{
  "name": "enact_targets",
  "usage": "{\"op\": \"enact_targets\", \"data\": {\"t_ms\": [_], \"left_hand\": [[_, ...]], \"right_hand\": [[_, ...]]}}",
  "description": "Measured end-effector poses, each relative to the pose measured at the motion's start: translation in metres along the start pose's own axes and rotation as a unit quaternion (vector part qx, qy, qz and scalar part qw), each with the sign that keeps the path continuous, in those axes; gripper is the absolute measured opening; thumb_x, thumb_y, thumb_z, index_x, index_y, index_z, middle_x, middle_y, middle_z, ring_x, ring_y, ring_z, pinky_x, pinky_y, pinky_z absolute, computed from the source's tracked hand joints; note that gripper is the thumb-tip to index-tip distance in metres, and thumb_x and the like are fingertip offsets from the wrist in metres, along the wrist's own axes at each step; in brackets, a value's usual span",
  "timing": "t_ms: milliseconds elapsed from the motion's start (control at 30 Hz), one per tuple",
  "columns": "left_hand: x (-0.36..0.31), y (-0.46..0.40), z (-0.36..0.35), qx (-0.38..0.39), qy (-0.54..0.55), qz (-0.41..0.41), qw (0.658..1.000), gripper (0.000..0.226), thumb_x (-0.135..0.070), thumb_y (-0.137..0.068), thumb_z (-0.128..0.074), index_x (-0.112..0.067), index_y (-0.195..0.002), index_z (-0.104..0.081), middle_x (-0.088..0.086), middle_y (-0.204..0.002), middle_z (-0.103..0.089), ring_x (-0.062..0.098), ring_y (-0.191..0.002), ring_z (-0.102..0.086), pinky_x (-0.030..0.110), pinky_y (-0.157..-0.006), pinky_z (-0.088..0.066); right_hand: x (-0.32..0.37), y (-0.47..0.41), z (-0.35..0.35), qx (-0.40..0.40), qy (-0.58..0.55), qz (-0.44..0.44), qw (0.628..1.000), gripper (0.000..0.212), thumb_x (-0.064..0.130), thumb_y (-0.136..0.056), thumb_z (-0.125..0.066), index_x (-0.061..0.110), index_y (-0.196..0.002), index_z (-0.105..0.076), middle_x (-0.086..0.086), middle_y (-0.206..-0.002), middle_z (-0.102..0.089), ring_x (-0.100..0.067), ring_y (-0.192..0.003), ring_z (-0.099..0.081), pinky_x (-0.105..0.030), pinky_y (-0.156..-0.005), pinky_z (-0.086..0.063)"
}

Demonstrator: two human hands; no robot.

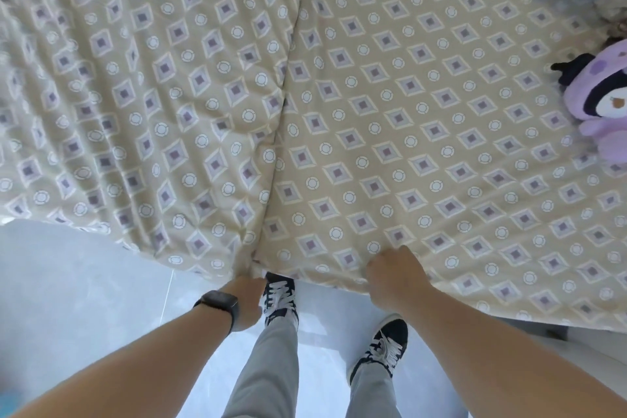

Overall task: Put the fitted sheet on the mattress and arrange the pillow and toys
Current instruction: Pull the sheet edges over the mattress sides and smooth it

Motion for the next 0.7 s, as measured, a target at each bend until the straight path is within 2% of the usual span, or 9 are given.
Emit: {"op": "enact_targets", "data": {"t_ms": [67,100,167,233,333,467,533,600,700], "left_hand": [[0.015,0.006,-0.021,-0.001,0.168,0.089,0.982,0.069,-0.042,-0.095,-0.056,-0.018,-0.152,-0.024,0.007,-0.143,-0.049,0.029,-0.112,-0.059,0.036,-0.081,-0.056],[0.022,0.008,-0.025,-0.01,0.295,0.134,0.946,0.076,-0.052,-0.093,-0.058,-0.022,-0.152,-0.022,0.005,-0.138,-0.052,0.028,-0.107,-0.061,0.035,-0.072,-0.059],[0.027,0.004,-0.022,-0.011,0.539,0.178,0.823,0.063,-0.065,-0.089,-0.057,-0.028,-0.136,-0.037,-0.002,-0.122,-0.056,0.026,-0.104,-0.063,0.039,-0.078,-0.061],[0.03,-0.007,-0.007,-0.061,0.681,0.164,0.711,0.05,-0.065,-0.094,-0.049,-0.025,-0.125,-0.052,0.0,-0.119,-0.062,0.026,-0.101,-0.067,0.042,-0.083,-0.06],[0.037,-0.011,0.014,-0.165,0.773,0.19,0.582,0.07,-0.068,-0.098,-0.034,-0.006,-0.108,-0.066,0.014,-0.101,-0.074,0.027,-0.088,-0.071,0.035,-0.067,-0.057],[0.052,0.0,0.028,-0.209,0.816,0.248,0.479,0.087,-0.076,-0.093,-0.02,-0.002,-0.078,-0.063,0.013,-0.059,-0.066,0.026,-0.06,-0.063,0.03,-0.059,-0.052],[0.059,0.006,0.035,-0.262,0.822,0.228,0.45,0.075,-0.067,-0.098,-0.029,-0.003,-0.086,-0.066,0.009,-0.063,-0.067,0.025,-0.058,-0.06,0.03,-0.059,-0.052],[0.061,0.017,0.041,-0.324,0.815,0.17,0.449,0.051,-0.055,-0.1,-0.043,-0.011,-0.093,-0.069,0.002,-0.071,-0.07,0.019,-0.06,-0.061,0.031,-0.06,-0.052],[0.063,0.026,0.054,-0.372,0.767,0.074,0.517,0.014,-0.02,-0.097,-0.057,-0.019,-0.105,-0.068,-0.003,-0.093,-0.073,0.02,-0.085,-0.067,0.031,-0.074,-0.052]], "right_hand": [[0.022,-0.013,0.023,-0.059,-0.043,0.022,0.997,0.016,0.027,-0.096,-0.046,0.02,-0.096,-0.06,-0.003,-0.088,-0.059,-0.025,-0.088,-0.059,-0.037,-0.074,-0.039],[0.037,-0.022,0.035,-0.092,-0.076,0.036,0.992,0.021,0.03,-0.099,-0.043,0.018,-0.105,-0.06,-0.005,-0.095,-0.061,-0.027,-0.091,-0.061,-0.037,-0.074,-0.039],[0.072,-0.044,0.059,-0.139,-0.127,0.06,0.98,0.029,0.029,-0.102,-0.042,0.015,-0.125,-0.052,-0.008,-0.111,-0.061,-0.03,-0.1,-0.06,-0.037,-0.071,-0.037],[0.102,-0.07,0.079,-0.176,-0.143,0.07,0.971,0.035,0.022,-0.1,-0.048,0.012,-0.133,-0.045,-0.009,-0.119,-0.058,-0.032,-0.104,-0.058,-0.038,-0.07,-0.038],[0.125,-0.099,0.106,-0.245,-0.141,0.042,0.958,0.041,0.025,-0.095,-0.058,0.012,-0.131,-0.046,-0.01,-0.122,-0.054,-0.031,-0.105,-0.056,-0.04,-0.074,-0.044],[0.141,-0.117,0.121,-0.266,-0.106,0.0,0.958,0.051,0.039,-0.079,-0.077,0.014,-0.118,-0.055,-0.007,-0.108,-0.057,-0.027,-0.093,-0.057,-0.037,-0.065,-0.042],[0.153,-0.116,0.123,-0.274,-0.088,0.014,0.957,0.051,0.039,-0.074,-0.08,0.014,-0.114,-0.061,-0.007,-0.104,-0.062,-0.028,-0.087,-0.06,-0.037,-0.064,-0.041],[0.163,-0.112,0.123,-0.266,-0.129,0.032,0.955,0.042,0.036,-0.082,-0.072,0.012,-0.115,-0.062,-0.008,-0.109,-0.064,-0.031,-0.089,-0.062,-0.038,-0.065,-0.042],[0.171,-0.105,0.119,-0.243,-0.149,0.033,0.958,0.024,0.022,-0.089,-0.063,0.014,-0.112,-0.061,-0.006,-0.105,-0.064,-0.03,-0.092,-0.062,-0.038,-0.065,-0.042]]}}
Point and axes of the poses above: each hand's wrist, its own y-axis away from the middle knuckle, its own z-axis out of the back of the hand, x = y × z, the point moved 5 cm from there along -y, towards the middle knuckle
